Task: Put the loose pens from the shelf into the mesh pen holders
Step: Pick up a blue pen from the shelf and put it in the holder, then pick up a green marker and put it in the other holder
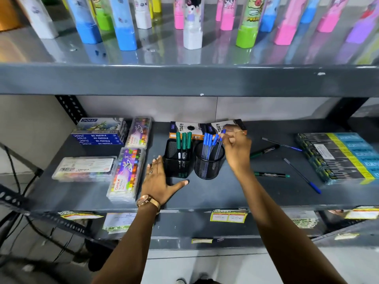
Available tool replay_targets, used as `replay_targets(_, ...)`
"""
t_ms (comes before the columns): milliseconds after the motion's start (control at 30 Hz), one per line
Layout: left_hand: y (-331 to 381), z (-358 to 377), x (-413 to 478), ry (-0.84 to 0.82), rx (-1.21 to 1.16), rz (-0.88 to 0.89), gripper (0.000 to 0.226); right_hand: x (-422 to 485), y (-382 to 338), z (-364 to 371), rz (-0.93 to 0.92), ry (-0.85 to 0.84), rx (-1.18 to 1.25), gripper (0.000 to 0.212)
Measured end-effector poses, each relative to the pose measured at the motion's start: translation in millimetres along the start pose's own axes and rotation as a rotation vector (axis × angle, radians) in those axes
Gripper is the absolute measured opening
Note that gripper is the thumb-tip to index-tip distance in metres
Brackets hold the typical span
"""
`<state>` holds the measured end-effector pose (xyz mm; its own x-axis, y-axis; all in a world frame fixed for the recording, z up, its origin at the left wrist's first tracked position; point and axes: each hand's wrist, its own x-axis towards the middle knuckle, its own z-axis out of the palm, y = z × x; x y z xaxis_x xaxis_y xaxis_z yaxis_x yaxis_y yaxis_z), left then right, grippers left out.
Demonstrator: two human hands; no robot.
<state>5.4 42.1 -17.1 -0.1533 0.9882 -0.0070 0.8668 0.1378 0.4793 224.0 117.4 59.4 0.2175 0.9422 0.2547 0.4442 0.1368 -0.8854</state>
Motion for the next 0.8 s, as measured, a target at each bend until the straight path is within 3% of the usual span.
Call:
replay_targets(300, 2, -1, -1, 0.006, 0.041, 0.012, 0.124, -1, 5, 11, 0.037, -0.221, -0.122, 0.029)
replay_targets(400, 2, 0, -1, -0.002, 0.084, 0.017, 0.121, -7, 6, 5, -0.001, -0.184, -0.197, 0.037)
replay_targets(533, 3, 1, -2, 0.012, 0.084, 0.021, 0.119, -20, 11, -23, -0.018, -0.129, -0.512, 0.054)
replay_targets(700, 3, 2, -2, 0.016, 0.087, 0.028, 0.116, -31, 44, -53, 0.204, -0.401, -0.867, 0.035)
replay_targets(800, 4, 1, -2, 0.012, 0.087, 0.027, 0.116, -34, 55, -60, 0.187, -0.427, -0.93, 0.034)
